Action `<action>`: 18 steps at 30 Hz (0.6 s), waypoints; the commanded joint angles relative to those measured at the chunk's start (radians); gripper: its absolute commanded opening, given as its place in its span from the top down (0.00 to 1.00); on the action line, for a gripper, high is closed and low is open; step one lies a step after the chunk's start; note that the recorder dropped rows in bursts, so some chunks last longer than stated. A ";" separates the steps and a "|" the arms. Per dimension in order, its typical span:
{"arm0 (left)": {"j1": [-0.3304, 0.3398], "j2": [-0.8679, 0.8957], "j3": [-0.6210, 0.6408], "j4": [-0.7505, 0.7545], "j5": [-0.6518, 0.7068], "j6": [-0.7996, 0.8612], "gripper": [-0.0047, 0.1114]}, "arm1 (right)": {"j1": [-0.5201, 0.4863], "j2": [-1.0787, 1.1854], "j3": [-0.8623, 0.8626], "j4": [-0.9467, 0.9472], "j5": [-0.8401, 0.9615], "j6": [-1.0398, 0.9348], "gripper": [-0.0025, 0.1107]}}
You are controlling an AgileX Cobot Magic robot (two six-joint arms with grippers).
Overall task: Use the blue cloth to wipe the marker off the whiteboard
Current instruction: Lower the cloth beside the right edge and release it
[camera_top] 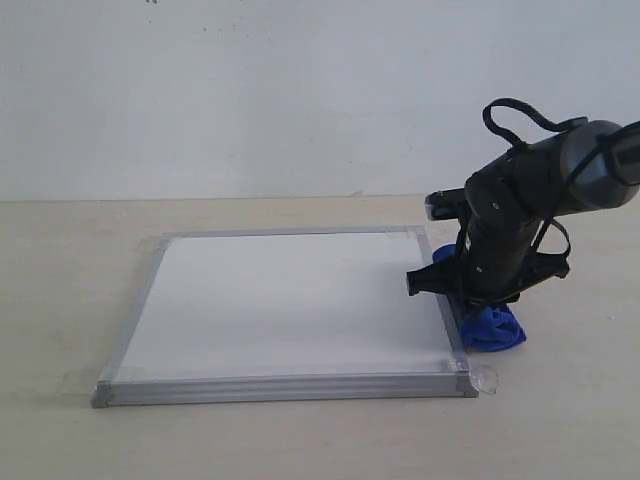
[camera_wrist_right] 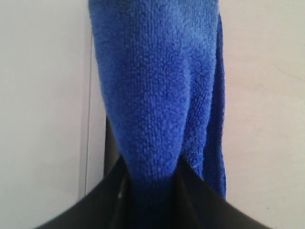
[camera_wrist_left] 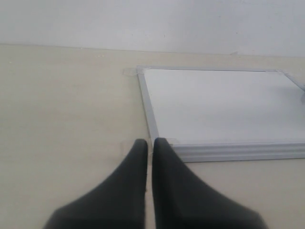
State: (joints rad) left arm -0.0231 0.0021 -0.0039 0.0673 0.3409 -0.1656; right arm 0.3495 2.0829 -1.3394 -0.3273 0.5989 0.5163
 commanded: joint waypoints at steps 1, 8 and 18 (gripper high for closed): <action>-0.005 -0.002 0.004 0.001 -0.003 0.003 0.93 | -0.001 -0.008 0.003 0.015 -0.005 -0.027 0.60; -0.005 -0.002 0.004 0.001 -0.003 0.003 0.93 | -0.001 -0.033 0.003 0.019 -0.017 -0.025 0.47; -0.005 -0.002 0.004 0.001 -0.003 0.003 0.93 | -0.001 -0.147 0.003 -0.049 -0.043 -0.042 0.62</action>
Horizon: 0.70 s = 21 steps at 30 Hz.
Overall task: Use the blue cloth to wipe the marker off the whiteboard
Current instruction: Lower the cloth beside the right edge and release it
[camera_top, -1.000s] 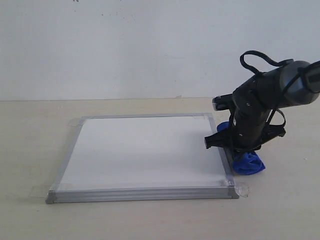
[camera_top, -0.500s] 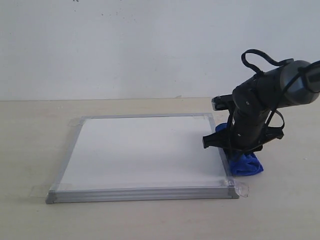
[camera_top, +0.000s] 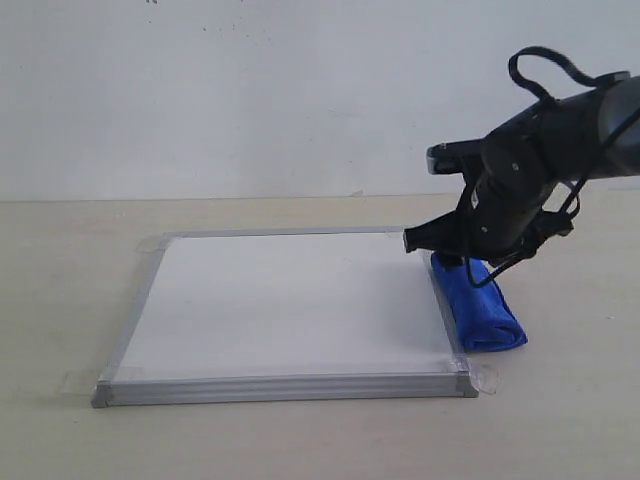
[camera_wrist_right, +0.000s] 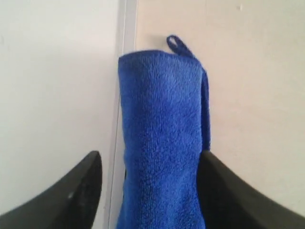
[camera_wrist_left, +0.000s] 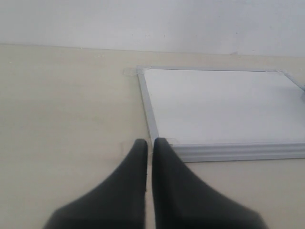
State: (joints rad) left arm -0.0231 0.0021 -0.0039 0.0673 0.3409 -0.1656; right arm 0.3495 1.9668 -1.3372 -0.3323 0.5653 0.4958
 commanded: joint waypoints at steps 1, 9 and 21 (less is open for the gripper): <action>-0.005 -0.002 0.004 0.001 -0.003 0.003 0.93 | -0.001 -0.022 0.001 -0.044 -0.009 -0.037 0.69; -0.005 -0.002 0.004 0.001 -0.003 0.003 0.93 | -0.001 0.113 0.001 -0.044 -0.049 -0.067 0.98; -0.005 -0.002 0.004 0.001 -0.003 0.003 0.93 | -0.001 0.019 0.001 -0.070 -0.018 -0.079 0.98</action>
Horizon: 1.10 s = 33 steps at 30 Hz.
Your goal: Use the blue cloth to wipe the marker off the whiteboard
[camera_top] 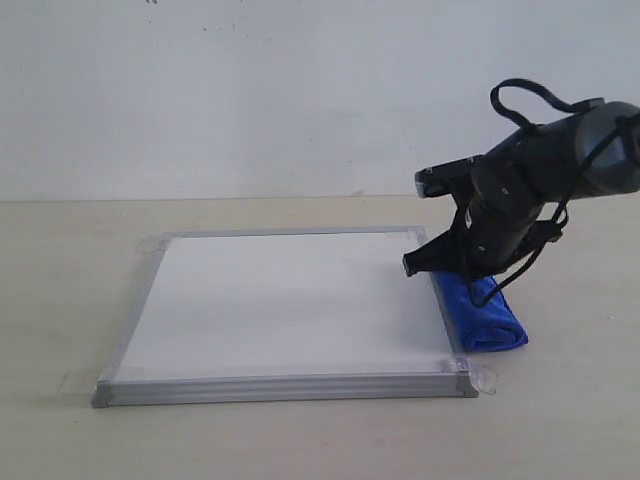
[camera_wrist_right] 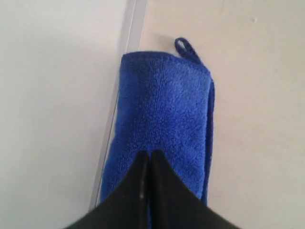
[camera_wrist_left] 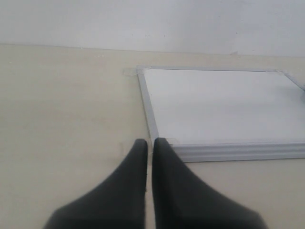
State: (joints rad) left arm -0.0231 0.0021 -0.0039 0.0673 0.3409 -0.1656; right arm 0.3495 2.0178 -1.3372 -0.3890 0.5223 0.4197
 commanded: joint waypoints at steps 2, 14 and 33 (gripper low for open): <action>-0.005 -0.002 0.004 0.001 -0.003 0.003 0.93 | -0.001 -0.019 0.001 -0.013 0.043 -0.003 0.98; -0.005 -0.002 0.004 0.001 -0.003 0.003 0.93 | -0.001 0.070 0.001 -0.009 0.063 0.000 0.98; -0.005 -0.002 0.004 0.001 -0.003 0.003 0.93 | 0.023 -0.779 0.591 0.182 -0.051 -0.027 0.98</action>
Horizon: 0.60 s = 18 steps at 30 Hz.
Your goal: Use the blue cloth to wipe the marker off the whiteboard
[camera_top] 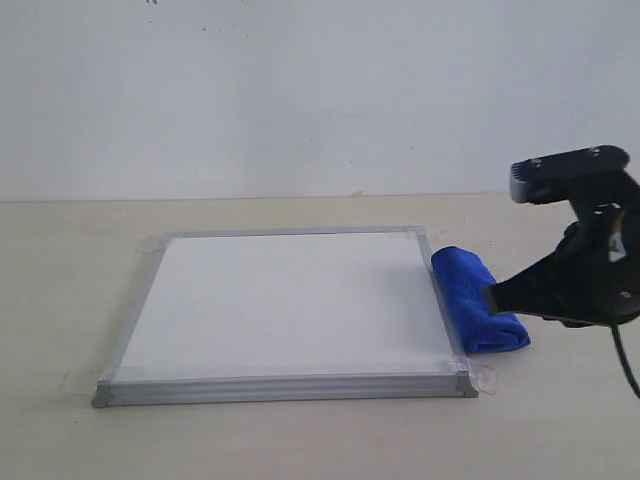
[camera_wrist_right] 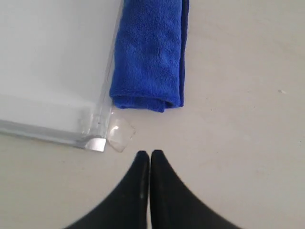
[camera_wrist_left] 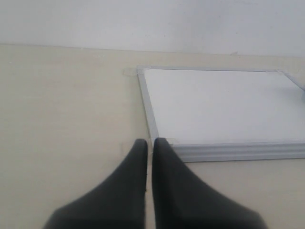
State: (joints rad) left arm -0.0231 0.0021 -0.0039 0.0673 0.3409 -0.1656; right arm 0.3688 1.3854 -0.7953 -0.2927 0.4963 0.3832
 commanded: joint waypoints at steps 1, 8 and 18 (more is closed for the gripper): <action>-0.005 -0.002 0.004 0.001 -0.003 0.003 0.93 | 0.004 -0.197 0.051 0.119 0.013 0.015 0.98; -0.005 -0.002 0.004 0.001 -0.003 0.003 0.93 | 0.004 -0.348 0.051 0.151 0.041 0.015 0.98; -0.005 -0.002 0.004 0.001 -0.003 0.003 0.93 | 0.004 -0.356 0.051 0.151 0.026 0.017 0.98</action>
State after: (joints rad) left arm -0.0231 0.0021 -0.0039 0.0673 0.3409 -0.1656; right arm 0.3688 1.0369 -0.7462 -0.1442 0.5338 0.3995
